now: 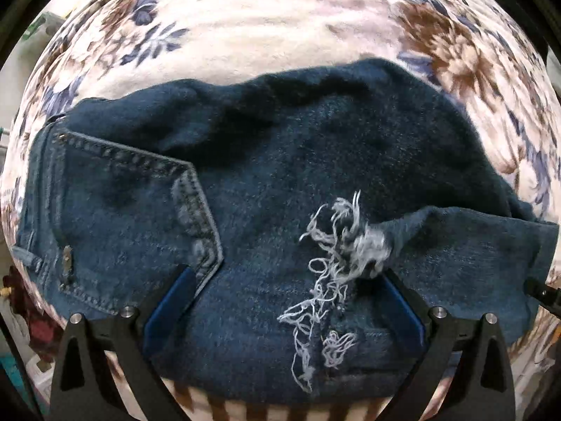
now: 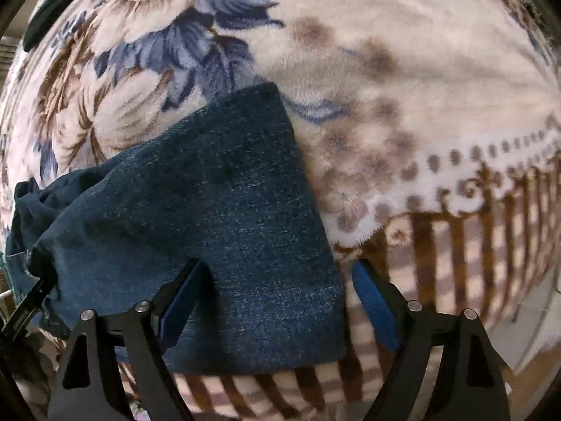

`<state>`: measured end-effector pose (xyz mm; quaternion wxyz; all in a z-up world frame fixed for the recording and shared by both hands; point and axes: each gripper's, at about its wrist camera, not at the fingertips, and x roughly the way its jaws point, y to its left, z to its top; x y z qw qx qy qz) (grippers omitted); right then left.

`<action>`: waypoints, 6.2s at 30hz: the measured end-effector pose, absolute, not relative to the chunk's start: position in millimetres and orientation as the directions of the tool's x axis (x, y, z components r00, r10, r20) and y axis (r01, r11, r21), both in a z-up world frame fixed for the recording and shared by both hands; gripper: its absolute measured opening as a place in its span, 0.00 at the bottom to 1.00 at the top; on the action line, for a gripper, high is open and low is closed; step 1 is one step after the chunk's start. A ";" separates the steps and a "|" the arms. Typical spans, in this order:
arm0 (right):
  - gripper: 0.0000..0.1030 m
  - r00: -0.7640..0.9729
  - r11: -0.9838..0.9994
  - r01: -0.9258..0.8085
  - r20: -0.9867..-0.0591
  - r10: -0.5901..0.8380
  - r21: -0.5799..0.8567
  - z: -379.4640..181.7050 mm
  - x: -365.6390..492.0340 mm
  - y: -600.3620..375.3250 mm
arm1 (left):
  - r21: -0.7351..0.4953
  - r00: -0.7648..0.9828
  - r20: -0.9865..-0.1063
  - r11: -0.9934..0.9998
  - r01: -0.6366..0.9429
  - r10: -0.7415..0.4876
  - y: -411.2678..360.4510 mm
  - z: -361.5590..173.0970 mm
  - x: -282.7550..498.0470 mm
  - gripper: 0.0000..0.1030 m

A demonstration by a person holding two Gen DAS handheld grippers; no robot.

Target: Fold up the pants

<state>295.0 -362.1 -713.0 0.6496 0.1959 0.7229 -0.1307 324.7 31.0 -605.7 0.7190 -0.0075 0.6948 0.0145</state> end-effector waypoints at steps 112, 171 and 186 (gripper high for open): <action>0.20 0.117 0.730 0.258 -0.770 0.627 0.633 -689.3 323.0 -302.0 | -0.158 0.286 -0.952 0.975 -0.158 -0.108 26.9 -509.7 254.6 0.97; 0.85 0.338 0.293 0.643 -0.605 0.721 0.708 -742.3 201.4 -431.4 | -0.689 -0.026 -0.719 0.717 -0.109 -0.695 -18.0 -615.6 352.0 0.95; 0.93 0.506 0.263 0.574 -0.589 0.630 0.775 -744.2 201.2 -398.2 | -0.656 -0.127 -0.737 0.748 -0.102 -0.664 -38.7 -636.8 349.4 0.99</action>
